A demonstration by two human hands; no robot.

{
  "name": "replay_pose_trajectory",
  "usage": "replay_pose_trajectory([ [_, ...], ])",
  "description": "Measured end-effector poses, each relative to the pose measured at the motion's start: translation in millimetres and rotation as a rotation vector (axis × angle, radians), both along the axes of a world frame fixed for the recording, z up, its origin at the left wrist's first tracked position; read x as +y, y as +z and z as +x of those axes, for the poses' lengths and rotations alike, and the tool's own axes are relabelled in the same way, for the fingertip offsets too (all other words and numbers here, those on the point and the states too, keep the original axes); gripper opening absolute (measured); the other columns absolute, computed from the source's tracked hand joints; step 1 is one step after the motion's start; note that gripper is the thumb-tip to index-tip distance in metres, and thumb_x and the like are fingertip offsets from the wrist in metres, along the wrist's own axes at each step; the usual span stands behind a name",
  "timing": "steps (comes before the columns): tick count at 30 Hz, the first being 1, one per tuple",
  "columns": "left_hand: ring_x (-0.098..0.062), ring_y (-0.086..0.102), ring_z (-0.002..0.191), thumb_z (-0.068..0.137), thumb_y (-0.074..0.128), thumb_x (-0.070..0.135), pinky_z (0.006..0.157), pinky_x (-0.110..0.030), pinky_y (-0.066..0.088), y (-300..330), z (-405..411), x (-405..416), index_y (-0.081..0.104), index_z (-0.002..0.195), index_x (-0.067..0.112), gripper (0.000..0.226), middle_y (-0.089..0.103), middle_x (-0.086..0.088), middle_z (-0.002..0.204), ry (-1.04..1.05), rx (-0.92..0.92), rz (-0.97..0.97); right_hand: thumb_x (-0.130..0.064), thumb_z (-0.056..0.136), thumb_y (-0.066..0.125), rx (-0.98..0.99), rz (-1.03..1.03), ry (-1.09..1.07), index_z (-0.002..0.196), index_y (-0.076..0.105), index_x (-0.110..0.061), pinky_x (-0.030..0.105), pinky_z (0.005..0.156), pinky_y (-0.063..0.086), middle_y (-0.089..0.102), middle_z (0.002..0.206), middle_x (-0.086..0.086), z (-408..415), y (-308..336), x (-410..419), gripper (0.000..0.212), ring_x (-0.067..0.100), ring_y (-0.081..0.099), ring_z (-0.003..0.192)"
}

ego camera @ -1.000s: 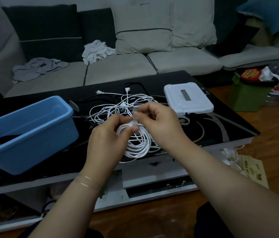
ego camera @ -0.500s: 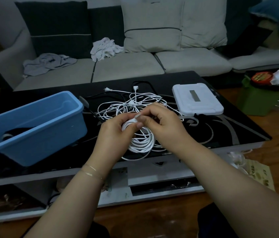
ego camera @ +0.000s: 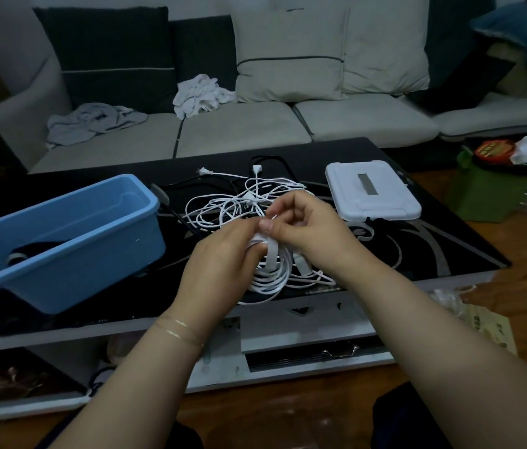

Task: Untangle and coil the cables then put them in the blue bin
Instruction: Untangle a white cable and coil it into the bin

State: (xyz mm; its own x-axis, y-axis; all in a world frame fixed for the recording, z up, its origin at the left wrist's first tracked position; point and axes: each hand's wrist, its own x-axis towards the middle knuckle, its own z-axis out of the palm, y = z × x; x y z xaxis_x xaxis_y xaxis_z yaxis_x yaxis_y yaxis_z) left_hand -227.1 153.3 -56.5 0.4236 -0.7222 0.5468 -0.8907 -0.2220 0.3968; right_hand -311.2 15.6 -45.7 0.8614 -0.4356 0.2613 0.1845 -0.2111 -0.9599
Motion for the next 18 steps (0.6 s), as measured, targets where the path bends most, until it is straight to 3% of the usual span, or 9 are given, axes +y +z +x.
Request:
replay_pose_trajectory([
  [3,-0.016,0.058,0.097,0.086,0.063,0.014,0.075,-0.026,0.041,-1.1,-1.0,0.1,0.058,0.125,0.017,0.040,0.068,0.000,0.114,-0.004,-0.025,0.012,-0.004,0.083,0.071,0.018,-0.001,0.029,0.095,0.057,-0.018,0.012,0.057,0.045,0.063,0.065,-0.007,-3.0,0.6,-1.5,0.023,0.000,0.061,0.060],
  [7,-0.012,0.057,0.090,0.086,0.064,0.014,0.068,-0.025,0.040,-4.7,-3.3,1.0,0.053,0.122,0.027,0.039,0.068,0.007,0.107,-0.010,0.022,0.002,-0.002,0.084,0.068,0.041,-0.050,0.055,0.102,0.055,-0.017,0.011,0.057,0.044,0.059,0.074,-0.002,-6.2,0.4,2.6,0.027,-0.001,0.057,0.060],
  [10,-0.004,0.060,0.082,0.088,0.062,0.020,0.063,-0.021,0.044,-5.5,-3.4,0.3,0.051,0.110,0.039,0.031,0.067,0.016,0.096,-0.007,0.184,-0.032,-0.008,0.087,0.067,0.079,-0.091,0.076,0.101,0.055,-0.026,0.020,0.068,0.048,0.058,0.084,0.001,-7.7,-1.6,4.5,0.026,0.009,0.057,0.070],
  [13,0.001,0.063,0.079,0.087,0.065,0.016,0.061,-0.013,0.045,-4.6,-1.8,-1.6,0.054,0.103,0.038,0.029,0.068,0.019,0.089,-0.037,0.345,-0.045,-0.009,0.088,0.065,0.094,-0.105,0.074,0.097,0.055,-0.031,0.016,0.070,0.048,0.058,0.084,0.000,-7.9,-3.4,5.6,0.027,0.001,0.057,0.067],
  [16,-0.006,0.066,0.084,0.084,0.068,0.006,0.073,-0.024,0.052,-1.1,-0.1,-2.9,0.057,0.104,0.034,0.036,0.069,0.015,0.098,-0.104,0.522,-0.044,-0.005,0.088,0.065,0.063,-0.066,0.022,0.094,0.058,-0.029,0.020,0.073,0.050,0.057,0.076,-0.002,-5.9,-5.5,5.2,0.026,0.000,0.058,0.067],
  [18,-0.024,0.066,0.092,0.083,0.067,-0.001,0.080,-0.039,0.053,1.2,1.2,-2.2,0.057,0.108,0.030,0.042,0.070,-0.001,0.104,-0.147,0.628,-0.019,-0.005,0.087,0.066,0.045,-0.077,-0.017,0.094,0.058,-0.026,0.027,0.079,0.051,0.058,0.076,-0.002,-4.3,-6.6,4.4,0.024,0.005,0.060,0.071],
])
